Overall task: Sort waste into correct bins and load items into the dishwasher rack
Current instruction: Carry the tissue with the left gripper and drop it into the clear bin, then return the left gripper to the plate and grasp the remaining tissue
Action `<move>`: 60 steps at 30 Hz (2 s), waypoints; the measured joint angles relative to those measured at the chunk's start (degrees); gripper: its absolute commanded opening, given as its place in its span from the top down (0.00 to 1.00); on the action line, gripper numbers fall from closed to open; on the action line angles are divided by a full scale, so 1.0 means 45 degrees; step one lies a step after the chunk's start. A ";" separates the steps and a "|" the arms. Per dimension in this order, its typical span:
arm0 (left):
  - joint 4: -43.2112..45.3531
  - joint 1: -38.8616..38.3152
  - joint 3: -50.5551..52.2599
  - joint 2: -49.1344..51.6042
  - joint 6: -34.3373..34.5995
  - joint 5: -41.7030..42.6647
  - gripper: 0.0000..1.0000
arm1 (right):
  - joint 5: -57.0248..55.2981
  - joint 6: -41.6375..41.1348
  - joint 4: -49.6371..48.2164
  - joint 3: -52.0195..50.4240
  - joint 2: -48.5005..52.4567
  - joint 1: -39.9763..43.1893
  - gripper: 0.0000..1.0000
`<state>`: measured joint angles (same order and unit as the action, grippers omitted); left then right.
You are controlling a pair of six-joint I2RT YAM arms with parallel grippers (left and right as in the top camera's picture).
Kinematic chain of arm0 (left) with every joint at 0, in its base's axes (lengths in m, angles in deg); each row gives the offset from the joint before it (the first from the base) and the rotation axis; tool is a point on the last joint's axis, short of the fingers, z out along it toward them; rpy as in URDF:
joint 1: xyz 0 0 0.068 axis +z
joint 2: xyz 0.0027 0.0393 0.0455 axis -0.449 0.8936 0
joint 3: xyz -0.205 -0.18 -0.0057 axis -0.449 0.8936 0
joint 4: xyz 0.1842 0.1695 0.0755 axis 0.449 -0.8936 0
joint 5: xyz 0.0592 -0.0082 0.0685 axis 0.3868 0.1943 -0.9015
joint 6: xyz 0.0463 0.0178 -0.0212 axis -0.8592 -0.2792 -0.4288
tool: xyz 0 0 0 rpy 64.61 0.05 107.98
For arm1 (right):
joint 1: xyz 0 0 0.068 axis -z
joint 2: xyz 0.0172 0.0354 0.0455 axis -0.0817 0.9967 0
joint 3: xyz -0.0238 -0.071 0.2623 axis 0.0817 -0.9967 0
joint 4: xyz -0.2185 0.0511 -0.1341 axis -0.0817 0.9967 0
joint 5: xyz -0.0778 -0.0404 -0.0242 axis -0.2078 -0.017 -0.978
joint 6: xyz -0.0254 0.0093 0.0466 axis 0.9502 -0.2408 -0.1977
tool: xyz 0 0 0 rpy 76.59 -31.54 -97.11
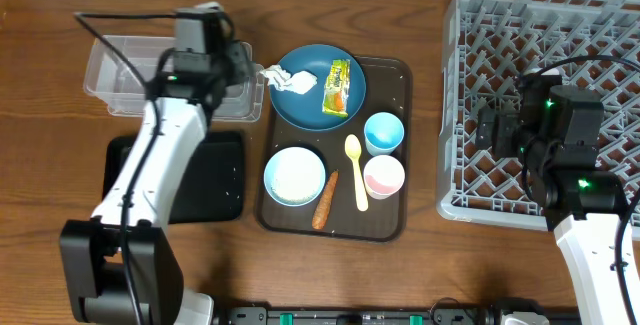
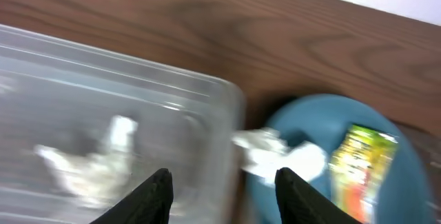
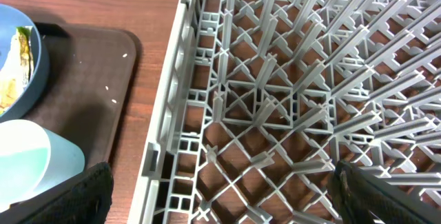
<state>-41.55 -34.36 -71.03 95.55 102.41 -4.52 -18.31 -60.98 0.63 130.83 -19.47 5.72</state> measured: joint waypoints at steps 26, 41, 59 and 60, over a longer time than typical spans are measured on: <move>0.2443 -0.3021 0.0073 0.4503 0.3779 -0.1156 0.40 | 0.0000 0.0000 0.0199 0.0005 0.0000 0.0000 0.01; 0.2565 -0.3021 0.0087 0.4673 0.4099 -0.2331 0.68 | 0.0000 0.0000 0.0219 0.0005 0.0000 0.0000 0.01; 0.2395 -0.3021 0.0087 0.4668 0.3861 -0.2424 0.94 | 0.0000 0.0000 0.0296 0.0005 0.0000 0.0000 0.01; 0.2351 -0.3031 0.0087 0.4668 0.3725 -0.2390 0.94 | 0.0000 0.0000 0.0296 0.0005 0.0000 0.0000 0.01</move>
<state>-30.97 -48.00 -70.63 116.55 119.17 -15.27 -18.31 -60.98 1.97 130.85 -19.47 5.72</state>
